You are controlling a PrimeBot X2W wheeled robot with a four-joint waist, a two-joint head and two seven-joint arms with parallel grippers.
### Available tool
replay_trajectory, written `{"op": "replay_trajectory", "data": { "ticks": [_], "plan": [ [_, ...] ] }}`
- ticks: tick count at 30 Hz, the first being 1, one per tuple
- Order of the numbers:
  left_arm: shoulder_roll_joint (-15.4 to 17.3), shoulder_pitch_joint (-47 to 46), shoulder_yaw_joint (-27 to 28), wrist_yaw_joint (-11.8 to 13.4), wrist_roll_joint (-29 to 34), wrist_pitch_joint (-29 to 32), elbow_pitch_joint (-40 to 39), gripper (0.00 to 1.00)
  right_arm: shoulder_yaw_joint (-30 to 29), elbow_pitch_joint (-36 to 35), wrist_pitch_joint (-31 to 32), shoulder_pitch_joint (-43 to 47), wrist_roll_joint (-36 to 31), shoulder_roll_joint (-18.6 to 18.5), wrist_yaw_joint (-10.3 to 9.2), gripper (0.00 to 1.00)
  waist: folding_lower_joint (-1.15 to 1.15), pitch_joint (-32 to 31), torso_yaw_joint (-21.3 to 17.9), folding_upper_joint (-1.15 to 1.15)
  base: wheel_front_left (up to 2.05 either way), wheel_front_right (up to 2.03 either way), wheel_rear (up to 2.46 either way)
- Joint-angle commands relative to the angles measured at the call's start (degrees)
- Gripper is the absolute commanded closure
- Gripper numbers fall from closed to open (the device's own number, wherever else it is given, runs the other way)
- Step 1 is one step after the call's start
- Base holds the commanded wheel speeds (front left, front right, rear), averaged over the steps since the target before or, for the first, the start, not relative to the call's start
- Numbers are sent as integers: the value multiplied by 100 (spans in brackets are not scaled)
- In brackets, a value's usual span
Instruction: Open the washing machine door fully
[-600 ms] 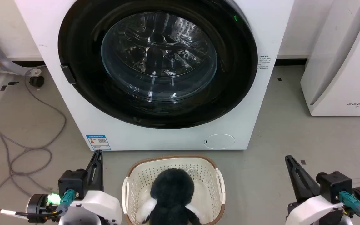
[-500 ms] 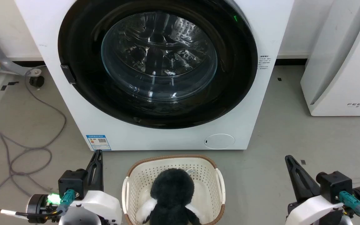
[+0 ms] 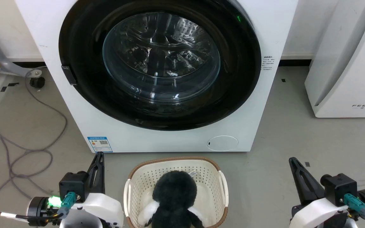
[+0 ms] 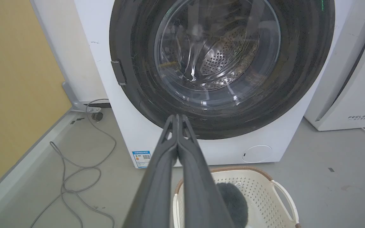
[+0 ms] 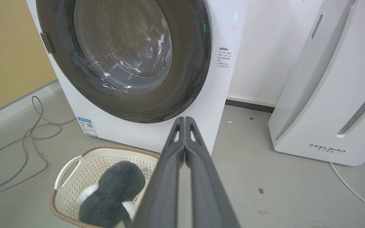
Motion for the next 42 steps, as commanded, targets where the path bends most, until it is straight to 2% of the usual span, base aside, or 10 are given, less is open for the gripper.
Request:
{"op": "replay_trajectory", "data": {
  "ticks": [1, 16, 17, 27, 39, 40, 41, 42],
  "plan": [
    [-1, 85, -9, 16, 17, 2, -24, 100, -3, -28, 7, -68, -43, 30, -4, 100, 0, 0, 0, 0, 0, 0, 0],
    [-1, 85, -9, 16, 17, 2, -24, 100, -3, -28, 7, -68, -43, 30, -4, 100, 0, 0, 0, 0, 0, 0, 0],
    [0, 0, 0, 1, 0, -1, 0, 0, -2, 0, -1, 0, 0, 0, 0, 0, 0, 0, 0, 0, 0, 0, 0],
    [0, 3, -34, 89, -51, -94, -9, 0, -64, -20, -94, 7, 157, 1, 0, 0, 0, 13, 3, 0, 0, 0, 0],
    [0, 9, -85, 222, -115, -237, -46, 0, -115, -119, -237, -28, 726, 4, -1, 0, 0, 33, 16, 0, 0, 0, 0],
    [0, 9, -89, 232, -118, -249, -48, 0, -114, -127, -249, -33, 788, 4, -1, 91, 0, 35, 18, 0, 0, 0, 0],
    [0, 10, -93, 243, -120, -261, -50, 0, -112, -131, -261, -37, 860, 4, -1, 100, 0, 37, 20, 0, 0, 0, 0],
    [0, 10, -97, 254, -123, -273, -52, 0, -112, -132, -273, -42, 946, 5, -1, 100, 0, 39, 21, 0, 0, 0, 0]
  ]
}}
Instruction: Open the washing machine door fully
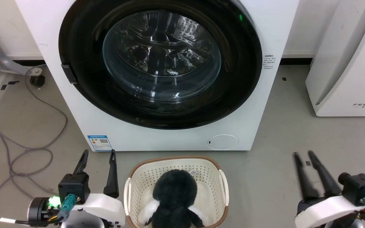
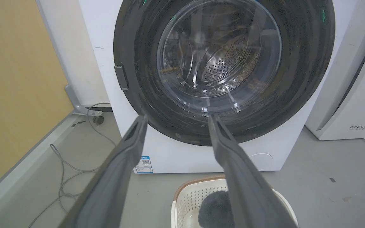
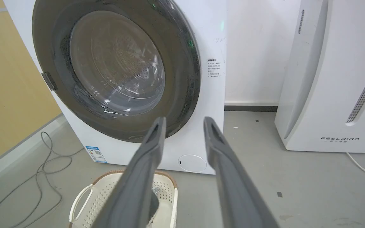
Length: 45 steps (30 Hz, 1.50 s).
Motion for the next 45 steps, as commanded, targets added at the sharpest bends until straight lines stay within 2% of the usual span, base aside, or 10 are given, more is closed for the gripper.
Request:
{"op": "replay_trajectory", "data": {
  "ticks": [1, 13, 20, 24, 36, 45],
  "plan": [
    [1, 12, -7, 54, -24, -67, -40, 0, -14, -40, -70, -50, 229, 6, -1, 100, 0, 3, 3, 0, 0, 0, 0],
    [1, 19, -28, 180, -52, -210, -72, 0, -16, 119, -196, -196, 2532, 9, -1, 100, 0, 33, 28, 0, 0, 0, 0],
    [1, 2, -49, 250, -78, -294, -92, 0, -224, 371, 104, -375, 4070, 11, -1, 100, 0, 80, 53, 0, 0, 0, 0],
    [1, -12, -56, 281, -90, -342, -101, 0, -363, 640, 317, -569, 4724, 8, -2, 100, 0, 116, 75, 0, 0, 0, 0],
    [1, -122, -116, 372, -151, -485, -135, 0, -699, 1359, 610, -1490, 5942, -216, -2, 100, 0, 318, 240, 0, 0, 0, 0],
    [1, -236, -150, 462, -211, -581, -180, 0, -776, 1806, 616, -2271, 6434, -407, -2, 100, 0, 572, 380, 0, 0, 0, 0]
  ]
}}
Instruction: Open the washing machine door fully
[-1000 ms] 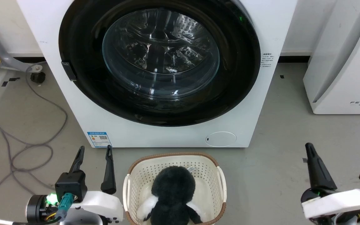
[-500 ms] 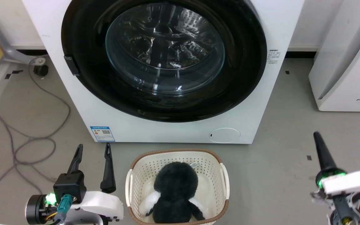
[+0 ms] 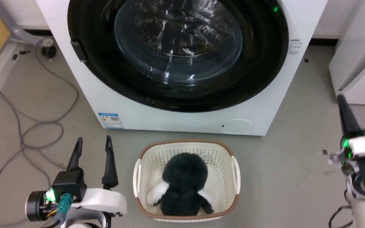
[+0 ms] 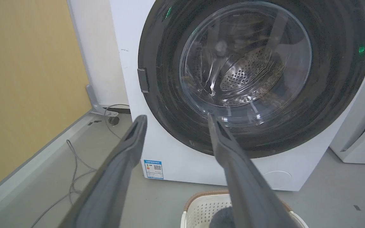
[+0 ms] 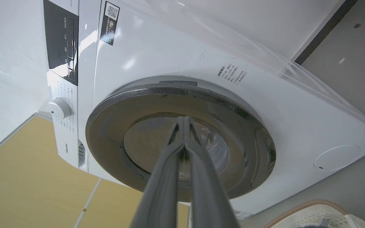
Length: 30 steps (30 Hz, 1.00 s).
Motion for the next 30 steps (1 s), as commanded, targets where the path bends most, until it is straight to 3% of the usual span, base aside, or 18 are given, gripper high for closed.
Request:
{"op": "replay_trajectory", "data": {
  "ticks": [1, 30],
  "plan": [
    [2, -108, -17, 58, -28, -51, -32, 0, -25, 106, -5, -242, 235, -80, 0, 100, -1, 84, 52, 0, 0, 0, 0],
    [2, -821, -389, 499, -428, -397, -223, 0, 571, 2162, -122, -3450, 1286, -994, -1, 100, -1, 1451, 735, 0, 0, 0, 0]
  ]
}}
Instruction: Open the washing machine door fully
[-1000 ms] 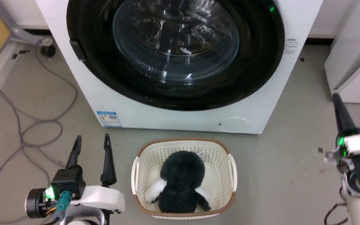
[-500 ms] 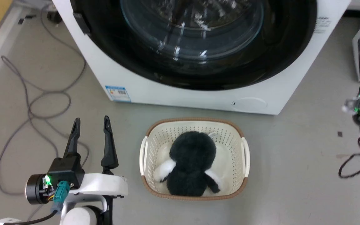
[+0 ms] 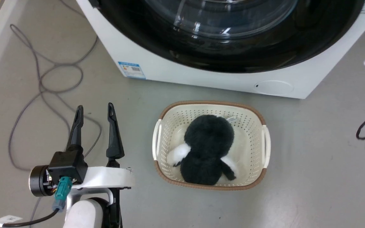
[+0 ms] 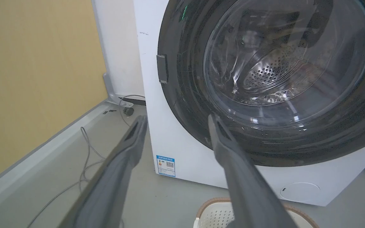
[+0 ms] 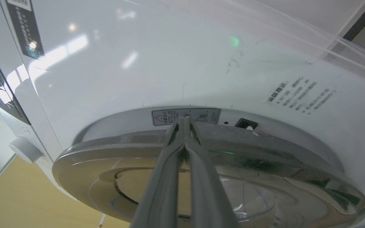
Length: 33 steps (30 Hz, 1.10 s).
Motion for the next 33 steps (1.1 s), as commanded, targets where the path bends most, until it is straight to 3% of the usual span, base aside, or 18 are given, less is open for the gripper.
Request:
{"op": "replay_trajectory", "data": {
  "ticks": [1, 11, 26, 33],
  "plan": [
    [4, -106, -28, 59, -44, -59, -26, 0, 41, 167, 29, -266, 210, -82, 7, 100, -1, 87, 74, 0, 0, 0, 0],
    [4, -211, -88, 193, -151, -179, -39, 0, 310, 764, 226, -1013, 645, -189, 6, 100, -1, 321, 210, 0, 0, 0, 0],
    [4, -274, -100, 309, -236, -358, -15, 0, 1183, 1512, 1686, -1525, 1229, -505, 6, 100, -1, 432, 225, 0, 0, 0, 0],
    [4, -121, 35, 253, -163, -386, 57, 0, 1375, 1261, 2270, -1026, 1335, -525, 6, 100, -1, 128, 72, 0, 0, 0, 0]
  ]
}}
